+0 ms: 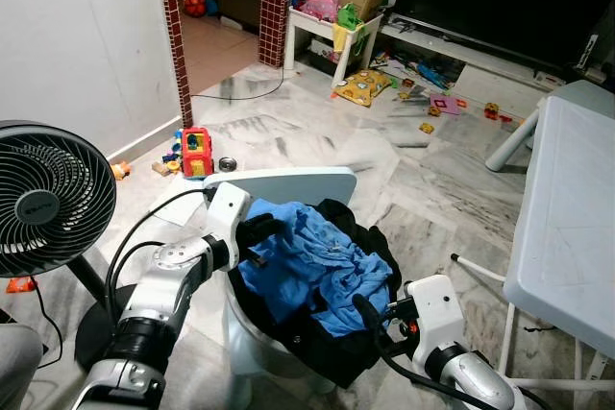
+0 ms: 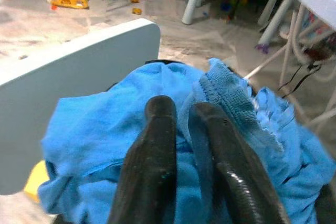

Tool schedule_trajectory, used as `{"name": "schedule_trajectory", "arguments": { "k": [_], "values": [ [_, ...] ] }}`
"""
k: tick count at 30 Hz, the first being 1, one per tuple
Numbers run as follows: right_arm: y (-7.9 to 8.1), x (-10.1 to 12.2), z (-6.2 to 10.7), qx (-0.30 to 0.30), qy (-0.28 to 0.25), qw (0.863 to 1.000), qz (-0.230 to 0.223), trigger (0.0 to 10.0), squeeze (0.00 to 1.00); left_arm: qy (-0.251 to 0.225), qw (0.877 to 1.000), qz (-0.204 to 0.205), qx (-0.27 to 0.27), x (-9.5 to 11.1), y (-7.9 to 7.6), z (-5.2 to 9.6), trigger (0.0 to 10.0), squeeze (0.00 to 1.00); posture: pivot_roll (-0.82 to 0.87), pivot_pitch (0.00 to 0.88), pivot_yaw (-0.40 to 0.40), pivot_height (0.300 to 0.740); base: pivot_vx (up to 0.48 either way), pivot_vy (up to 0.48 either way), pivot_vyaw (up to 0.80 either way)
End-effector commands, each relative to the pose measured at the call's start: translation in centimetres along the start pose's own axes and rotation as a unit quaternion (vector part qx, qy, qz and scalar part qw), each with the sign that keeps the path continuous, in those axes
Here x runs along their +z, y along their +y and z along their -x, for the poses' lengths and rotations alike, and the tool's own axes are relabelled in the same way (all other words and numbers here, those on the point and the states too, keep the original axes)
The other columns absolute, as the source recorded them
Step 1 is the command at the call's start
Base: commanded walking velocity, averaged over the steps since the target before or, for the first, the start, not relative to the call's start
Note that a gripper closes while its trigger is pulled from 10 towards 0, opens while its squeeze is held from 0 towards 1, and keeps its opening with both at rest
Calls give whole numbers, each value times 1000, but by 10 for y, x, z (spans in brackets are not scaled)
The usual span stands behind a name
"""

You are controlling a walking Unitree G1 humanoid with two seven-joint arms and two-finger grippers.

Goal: Hang hanger

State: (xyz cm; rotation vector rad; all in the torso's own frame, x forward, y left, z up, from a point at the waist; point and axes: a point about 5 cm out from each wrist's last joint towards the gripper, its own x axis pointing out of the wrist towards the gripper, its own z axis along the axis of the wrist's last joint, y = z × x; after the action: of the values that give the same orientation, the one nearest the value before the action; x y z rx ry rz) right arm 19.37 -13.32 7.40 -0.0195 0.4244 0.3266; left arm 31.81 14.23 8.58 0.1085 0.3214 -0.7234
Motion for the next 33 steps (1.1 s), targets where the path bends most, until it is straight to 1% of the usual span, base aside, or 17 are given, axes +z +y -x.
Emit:
{"name": "schedule_trajectory", "arguments": {
  "k": [1,5,6,9,10,11,14,15,17,18,19,20,22,24,28,31,33],
  "values": [
    [-2,3,2,-6,-5,1000,5,10000,0,3,1000,-25,-12,0,-3,3,10000,1000,71,14,-128,740,0,0,0],
    [-2,2,1,-4,-4,1000,4,10000,0,12,999,-42,-13,-6,0,11,10000,1000,71,14,-128,740,0,0,0],
    [-1,2,1,-3,-4,1000,4,10000,0,18,998,-58,-14,-9,2,15,10000,1000,79,17,-127,740,0,0,0],
    [-1,2,0,-3,-4,1000,3,10000,0,21,996,-85,-20,-11,1,22,10000,1000,84,17,-128,740,0,0,0],
    [-1,2,0,-2,-4,1000,3,10000,0,18,995,-95,-21,-11,-1,23,10000,1000,86,17,-130,740,0,0,0],
    [-1,2,0,-2,-4,1000,4,10000,0,10,993,-114,-19,-13,-4,26,10000,1000,89,15,-130,740,0,0,0],
    [-2,2,0,-1,-3,1000,5,10000,0,-6,991,-135,-14,-16,-8,31,10000,1000,90,14,-130,740,0,0,0],
    [-2,2,-1,-1,-3,1000,5,10000,0,-19,986,-168,-13,-19,-12,35,10000,1000,91,13,-132,740,0,0,0],
    [-2,2,-1,-1,-3,1000,6,10000,0,-22,982,-186,-2,-23,-13,37,10000,1000,93,11,-136,740,0,0,0],
    [-2,2,-1,-1,-3,1000,6,10000,0,-21,982,-189,2,-24,-13,38,10000,1000,93,11,-136,740,0,0,0],
    [-2,2,-1,0,-3,1000,6,10000,0,-25,982,-186,18,-25,-13,39,10000,1000,95,9,-138,740,0,0,0],
    [-2,2,-2,1,-2,1000,7,10000,0,-28,981,-187,33,-29,-16,41,10000,1000,95,6,-142,740,0,0,0],
    [-3,1,-2,2,-1,1000,9,10000,0,-31,982,-185,37,-34,-22,42,10000,1000,96,4,-143,740,0,0,0],
    [-3,2,-3,4,-1,1000,12,10000,0,-39,982,-179,45,-35,-25,41,10000,1000,95,1,-146,740,0,0,0],
    [-3,2,-3,5,-1,1000,14,10000,0,-46,981,-178,55,-31,-19,34,10000,1000,93,2,-147,740,0,0,0],
    [-2,2,-4,6,-1,1000,14,10000,0,-51,981,-178,49,-26,-16,30,10000,1000,91,3,-147,740,0,0,0],
    [-2,2,-4,6,-1,1000,14,10000,0,-56,980,-186,41,-21,-14,24,10000,1000,91,3,-147,740,0,0,0]
  ]
}}
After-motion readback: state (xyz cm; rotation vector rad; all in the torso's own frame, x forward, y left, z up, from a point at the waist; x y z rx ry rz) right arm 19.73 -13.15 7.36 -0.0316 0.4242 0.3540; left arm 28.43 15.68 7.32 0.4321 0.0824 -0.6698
